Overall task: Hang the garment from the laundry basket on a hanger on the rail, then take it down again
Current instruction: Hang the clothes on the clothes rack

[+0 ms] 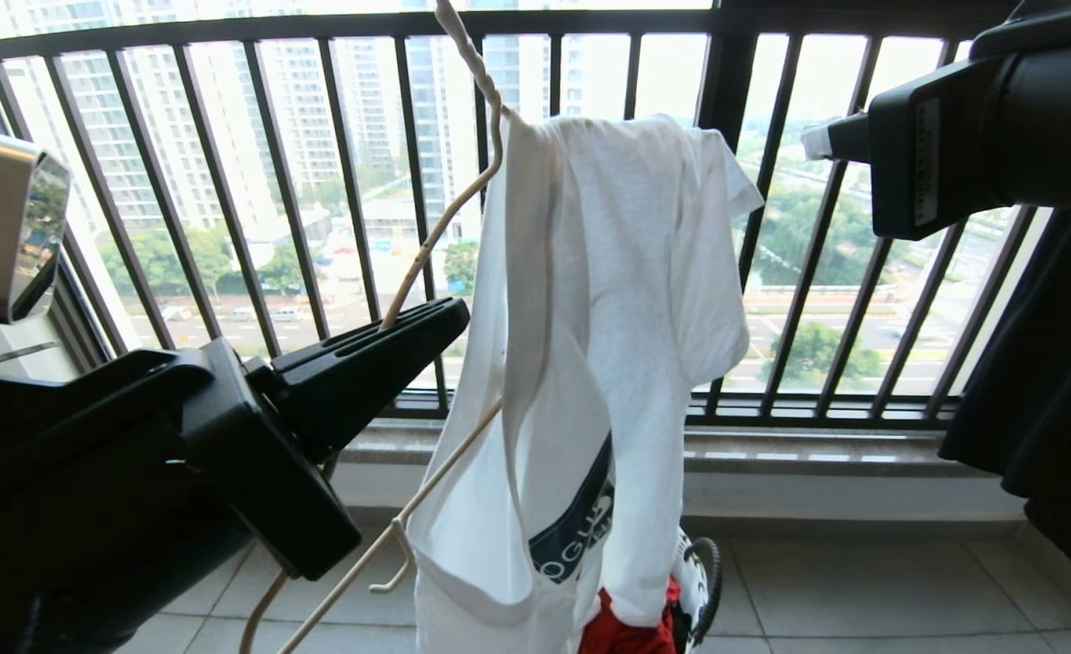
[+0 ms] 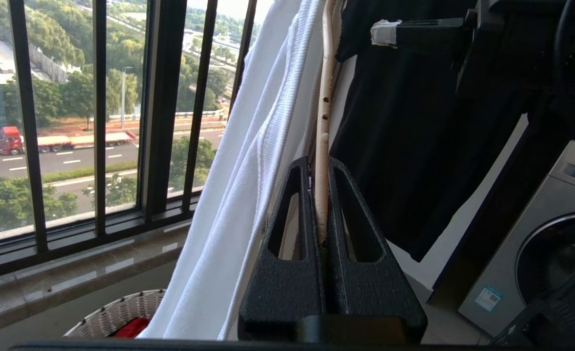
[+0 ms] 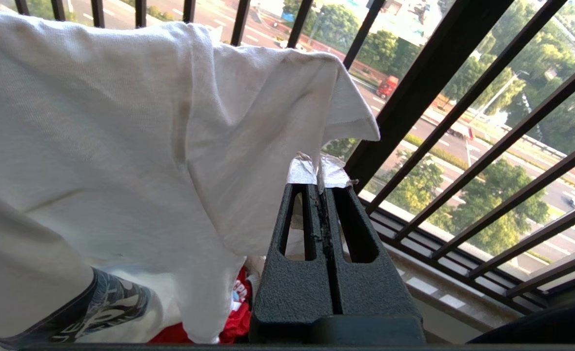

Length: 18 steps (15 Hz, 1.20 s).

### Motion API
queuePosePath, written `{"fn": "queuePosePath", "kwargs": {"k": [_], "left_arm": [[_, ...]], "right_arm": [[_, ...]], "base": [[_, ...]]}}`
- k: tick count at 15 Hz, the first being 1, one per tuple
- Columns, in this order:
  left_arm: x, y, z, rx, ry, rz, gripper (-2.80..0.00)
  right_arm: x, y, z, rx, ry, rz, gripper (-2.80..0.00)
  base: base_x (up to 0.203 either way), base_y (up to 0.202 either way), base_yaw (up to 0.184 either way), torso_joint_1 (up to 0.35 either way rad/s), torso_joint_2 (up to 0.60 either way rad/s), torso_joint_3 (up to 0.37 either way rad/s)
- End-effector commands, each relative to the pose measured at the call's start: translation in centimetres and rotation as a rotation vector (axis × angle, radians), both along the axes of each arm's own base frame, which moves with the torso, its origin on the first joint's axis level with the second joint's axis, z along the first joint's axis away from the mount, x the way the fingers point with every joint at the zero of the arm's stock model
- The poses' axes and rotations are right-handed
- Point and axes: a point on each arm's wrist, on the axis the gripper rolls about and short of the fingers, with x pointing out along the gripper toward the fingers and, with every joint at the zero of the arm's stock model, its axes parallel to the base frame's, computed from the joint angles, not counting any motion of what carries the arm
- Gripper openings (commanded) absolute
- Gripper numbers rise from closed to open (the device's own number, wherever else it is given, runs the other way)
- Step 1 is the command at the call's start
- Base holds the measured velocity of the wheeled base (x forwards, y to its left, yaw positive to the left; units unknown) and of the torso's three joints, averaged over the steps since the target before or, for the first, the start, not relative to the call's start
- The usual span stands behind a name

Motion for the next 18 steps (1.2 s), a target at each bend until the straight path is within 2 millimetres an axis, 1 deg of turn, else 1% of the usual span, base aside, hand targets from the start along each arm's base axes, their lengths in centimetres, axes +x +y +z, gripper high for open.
{"fn": "queuePosePath", "kwargs": {"k": [1,4,7,8,9,10,11,13,14,17,18], "left_arm": [[-0.4,0.9,0.1,-0.015,-0.016,-0.040,-2.80],[-0.2,1.0,0.0,-0.030,0.005,-0.095,-2.80],[0.0,1.1,0.0,-0.035,0.015,-0.105,-2.80],[0.0,1.1,0.0,-0.033,0.016,-0.107,-2.80],[0.0,1.0,-0.1,-0.029,0.015,-0.116,-2.80],[-0.1,1.2,-0.4,-0.014,0.011,-0.154,-2.80],[-0.1,1.6,-0.7,0.002,0.009,-0.191,-2.80],[-0.1,2.4,-1.1,-0.008,0.031,-0.219,-2.80],[-0.3,2.7,-1.1,-0.011,0.031,-0.233,-2.80],[-1.0,3.6,-1.2,-0.011,0.016,-0.277,-2.80],[-1.1,3.7,-1.4,-0.005,0.019,-0.289,-2.80]], "right_arm": [[-0.8,-0.8,0.7,-0.025,-0.030,0.007,-2.80],[-1.5,-1.6,1.3,-0.091,-0.052,0.023,-2.80],[-1.6,-1.7,1.6,-0.142,-0.026,0.038,-2.80],[-1.6,-1.7,1.6,-0.185,-0.015,0.047,-2.80],[-1.8,-1.8,1.1,-0.254,0.017,0.080,-2.80],[-2.1,-2.0,0.9,-0.304,0.055,0.159,-2.80],[-2.3,-2.1,1.2,-0.317,0.060,0.197,-2.80],[-1.7,-1.4,1.4,-0.342,0.073,0.208,-2.80],[-1.2,-0.9,1.4,-0.357,0.087,0.213,0.00],[-0.9,-0.4,1.6,-0.392,0.101,0.234,0.00],[-1.0,-0.3,1.7,-0.378,0.100,0.284,0.00]], "base": [[0.000,0.000,0.000,0.000,0.00,0.000],[0.000,0.000,0.000,0.000,0.00,0.000],[0.000,0.000,0.000,0.000,0.00,0.000],[0.000,0.000,0.000,0.000,0.00,0.000],[0.000,0.000,0.000,0.000,0.00,0.000],[0.000,0.000,0.000,0.000,0.00,0.000],[0.000,0.000,0.000,0.000,0.00,0.000],[0.000,0.000,0.000,0.000,0.00,0.000],[0.000,0.000,0.000,0.000,0.00,0.000],[0.000,0.000,0.000,0.000,0.00,0.000],[0.000,0.000,0.000,0.000,0.00,0.000]]}}
